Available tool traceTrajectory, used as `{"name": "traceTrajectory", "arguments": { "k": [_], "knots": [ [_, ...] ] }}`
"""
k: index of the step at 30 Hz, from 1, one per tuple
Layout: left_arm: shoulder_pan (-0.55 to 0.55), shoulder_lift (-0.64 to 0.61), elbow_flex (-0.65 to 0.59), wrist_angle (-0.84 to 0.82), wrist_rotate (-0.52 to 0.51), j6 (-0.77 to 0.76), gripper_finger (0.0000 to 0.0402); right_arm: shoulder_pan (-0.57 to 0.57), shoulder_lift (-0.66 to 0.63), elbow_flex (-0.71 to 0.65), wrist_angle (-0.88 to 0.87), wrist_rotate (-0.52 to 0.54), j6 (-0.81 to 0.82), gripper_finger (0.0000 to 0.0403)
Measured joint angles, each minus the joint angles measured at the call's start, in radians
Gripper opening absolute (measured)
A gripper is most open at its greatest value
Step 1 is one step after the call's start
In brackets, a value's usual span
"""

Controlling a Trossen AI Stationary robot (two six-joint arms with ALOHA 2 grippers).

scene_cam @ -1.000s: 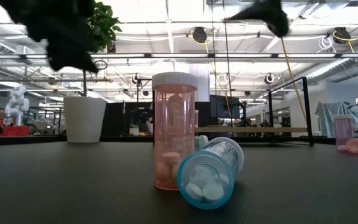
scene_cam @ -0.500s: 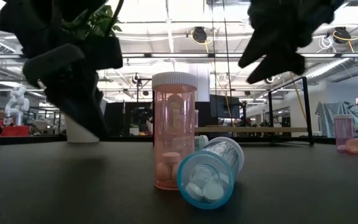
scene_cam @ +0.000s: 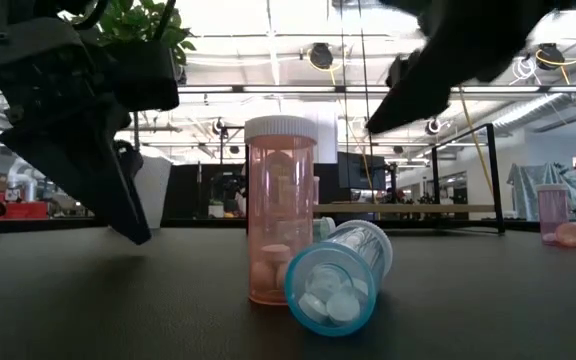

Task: Pick and place medicine bottles onto shelf by color
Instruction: Put the bottom left blue pill bottle on the shelf

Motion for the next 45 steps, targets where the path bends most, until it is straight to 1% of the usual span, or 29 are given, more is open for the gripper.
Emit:
{"name": "traceTrajectory", "arguments": {
  "k": [3,6,8,9,10,12,13,15,18,20,22,25,27,29,30,34,36,38,42,45],
  "knots": [
    [0.015,0.011,0.009,-0.014,-0.002,-0.050,0.0230,-0.046,0.022,-0.001,-0.003,0.077,-0.085,0.0215],
    [0.030,0.010,0.024,-0.009,-0.007,-0.089,0.0230,-0.102,0.034,0.000,0.004,0.089,-0.166,0.0215],
    [0.037,0.010,0.034,-0.015,-0.007,-0.103,0.0230,-0.136,0.051,0.000,0.011,0.087,-0.247,0.0215],
    [0.038,0.010,0.040,-0.018,-0.007,-0.109,0.0230,-0.153,0.059,0.000,0.008,0.079,-0.295,0.0215],
    [0.039,0.010,0.043,-0.016,-0.007,-0.118,0.0230,-0.172,0.067,0.000,0.008,0.049,-0.345,0.0215],
    [0.034,0.009,0.046,-0.009,-0.008,-0.143,0.0230,-0.204,0.079,-0.002,0.006,-0.042,-0.448,0.0215],
    [0.027,0.009,0.046,-0.011,-0.007,-0.156,0.0230,-0.217,0.084,-0.009,0.004,-0.079,-0.482,0.0217],
    [0.011,0.009,0.046,-0.016,-0.007,-0.164,0.0230,-0.243,0.094,-0.018,0.016,-0.103,-0.507,0.0223],
    [-0.010,0.009,0.046,-0.030,-0.009,-0.205,0.0230,-0.278,0.092,-0.038,0.048,-0.106,-0.503,0.0239],
    [-0.020,0.009,0.045,-0.045,-0.019,-0.247,0.0230,-0.296,0.093,-0.056,0.093,-0.106,-0.466,0.0250],
    [-0.029,0.009,0.045,-0.047,-0.021,-0.281,0.0230,-0.305,0.093,-0.068,0.109,-0.116,-0.389,0.0260],
    [-0.049,0.009,0.045,-0.047,-0.019,-0.332,0.0230,-0.291,0.093,-0.071,0.120,-0.119,-0.213,0.0268],
    [-0.057,0.009,0.045,-0.071,-0.020,-0.384,0.0230,-0.259,0.092,-0.071,0.100,-0.075,-0.153,0.0269],
    [-0.060,0.009,0.045,-0.089,-0.020,-0.433,0.0230,-0.221,0.092,-0.072,0.043,0.009,-0.143,0.0270],
    [-0.059,0.009,0.045,-0.090,-0.019,-0.440,0.0230,-0.206,0.091,-0.072,0.026,0.034,-0.143,0.0270],
    [-0.059,0.009,0.045,-0.089,0.030,-0.373,0.0230,-0.151,0.064,-0.072,0.040,0.050,-0.142,0.0270],
    [-0.060,0.009,0.045,-0.089,0.065,-0.342,0.0230,-0.131,0.061,-0.071,0.055,0.007,-0.139,0.0270],
    [-0.059,0.009,0.045,-0.086,0.087,-0.339,0.0230,-0.119,0.059,-0.072,0.065,-0.064,-0.123,0.0270],
    [-0.059,0.009,0.045,-0.037,0.149,-0.382,0.0230,-0.080,0.060,-0.072,-0.011,-0.176,-0.132,0.0270],
    [-0.063,0.009,0.045,0.020,0.204,-0.342,0.0230,-0.035,0.060,-0.070,0.029,-0.233,-0.222,0.0270]
  ]
}}
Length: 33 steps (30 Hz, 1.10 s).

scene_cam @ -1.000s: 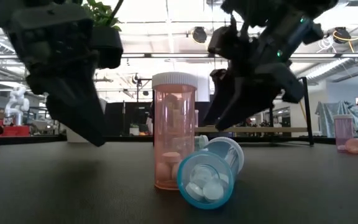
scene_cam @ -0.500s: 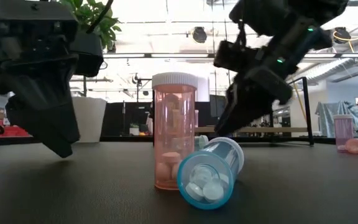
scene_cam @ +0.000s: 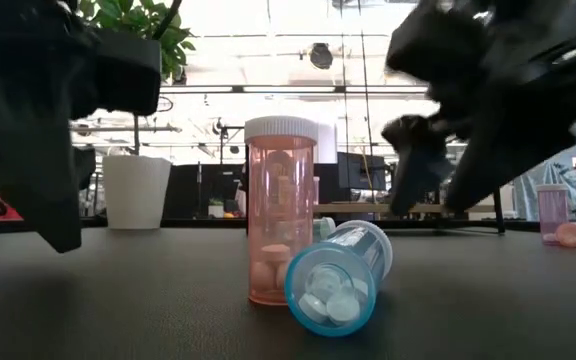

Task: Pick and place medicine bottles onto shelf by color
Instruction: Put the bottom left blue pill bottle on the shelf

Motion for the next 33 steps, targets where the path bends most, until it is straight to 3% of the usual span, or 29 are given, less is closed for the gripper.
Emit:
{"name": "traceTrajectory", "arguments": {
  "k": [5,9,20,33],
  "knots": [
    [-0.011,0.000,0.000,-0.020,0.007,0.101,0.0230,0.084,0.020,0.070,0.127,-0.009,-0.235,0.0270],
    [-0.011,0.000,0.000,-0.067,0.008,0.135,0.0230,0.084,0.077,0.171,0.107,0.003,-0.277,0.0270],
    [-0.010,-0.001,0.000,-0.110,0.036,0.114,0.0230,0.051,0.286,0.281,0.114,-0.175,-0.267,0.0270],
    [-0.034,-0.001,0.000,-0.107,0.041,0.030,0.0230,0.044,0.345,0.283,0.182,-0.263,-0.228,0.0253]
  ]
}}
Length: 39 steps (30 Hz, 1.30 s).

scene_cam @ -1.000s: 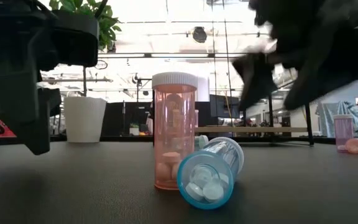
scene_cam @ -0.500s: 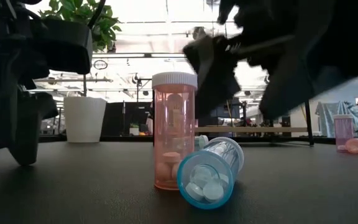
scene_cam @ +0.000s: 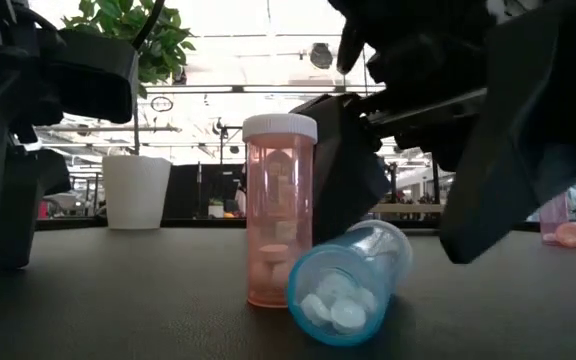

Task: Pick and place medicine bottles onto shelf by color
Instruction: Put the bottom left blue pill bottle on the shelf

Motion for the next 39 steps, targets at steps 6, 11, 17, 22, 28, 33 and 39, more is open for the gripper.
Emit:
{"name": "traceTrajectory", "arguments": {
  "k": [6,11,17,22,28,33,39],
  "knots": [
    [0.000,0.000,0.000,0.000,0.001,-0.037,0.0230,-0.003,0.000,0.000,-0.052,0.002,-0.044,0.0207],
    [0.000,0.000,0.000,0.002,-0.003,-0.074,0.0230,-0.010,-0.002,-0.017,-0.056,0.003,-0.031,0.0169],
    [0.000,0.000,0.000,0.003,-0.009,-0.084,0.0230,-0.011,-0.011,-0.020,-0.052,0.004,0.053,0.0128],
    [0.000,-0.005,-0.001,0.007,0.003,-0.104,0.0230,-0.016,-0.037,-0.020,-0.049,0.003,0.144,0.0103],
    [0.002,-0.057,-0.001,0.022,0.026,-0.107,0.0230,-0.018,-0.114,-0.021,-0.152,0.008,0.183,0.0087],
    [0.030,-0.132,-0.001,0.028,0.039,-0.110,0.0230,-0.028,-0.213,-0.021,-0.319,0.040,0.232,0.0078],
    [0.053,-0.194,-0.001,0.028,-0.052,-0.068,0.0230,0.013,-0.293,-0.021,-0.339,0.062,0.238,0.0100]
  ]
}}
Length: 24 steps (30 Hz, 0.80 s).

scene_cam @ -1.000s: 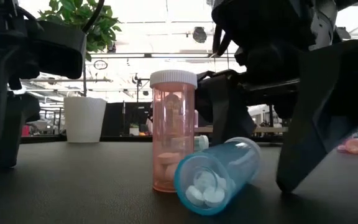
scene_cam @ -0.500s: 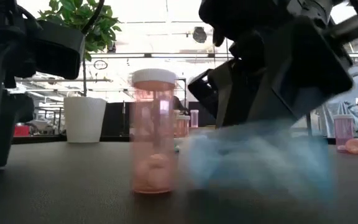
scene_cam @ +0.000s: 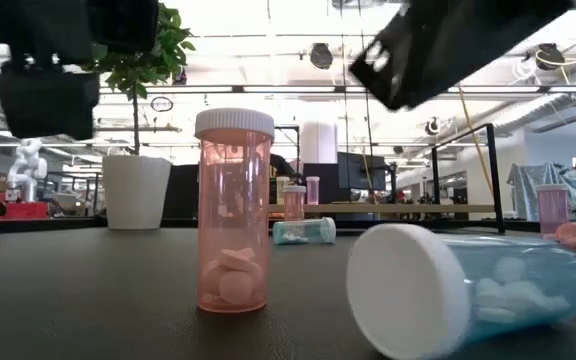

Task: Pick and place medicine bottles onto shelf by color
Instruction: Put the bottom left blue pill bottle on the shelf

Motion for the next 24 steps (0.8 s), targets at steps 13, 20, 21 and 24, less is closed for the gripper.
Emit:
{"name": "traceTrajectory", "arguments": {
  "k": [13,20,21,24],
  "knots": [
    [0.015,0.000,0.000,-0.008,-0.024,0.004,0.0230,0.088,0.214,0.001,0.283,0.059,-0.145,0.0248],
    [0.012,0.000,0.000,-0.014,-0.005,0.001,0.0230,0.096,0.264,0.001,0.284,0.050,-0.146,0.0235],
    [0.013,0.000,0.000,-0.013,-0.005,0.002,0.0230,0.096,0.271,0.001,0.273,0.050,-0.148,0.0229],
    [0.023,0.000,0.000,-0.016,-0.006,-0.002,0.0230,0.094,0.275,0.000,0.277,0.051,-0.150,0.0205]
  ]
}}
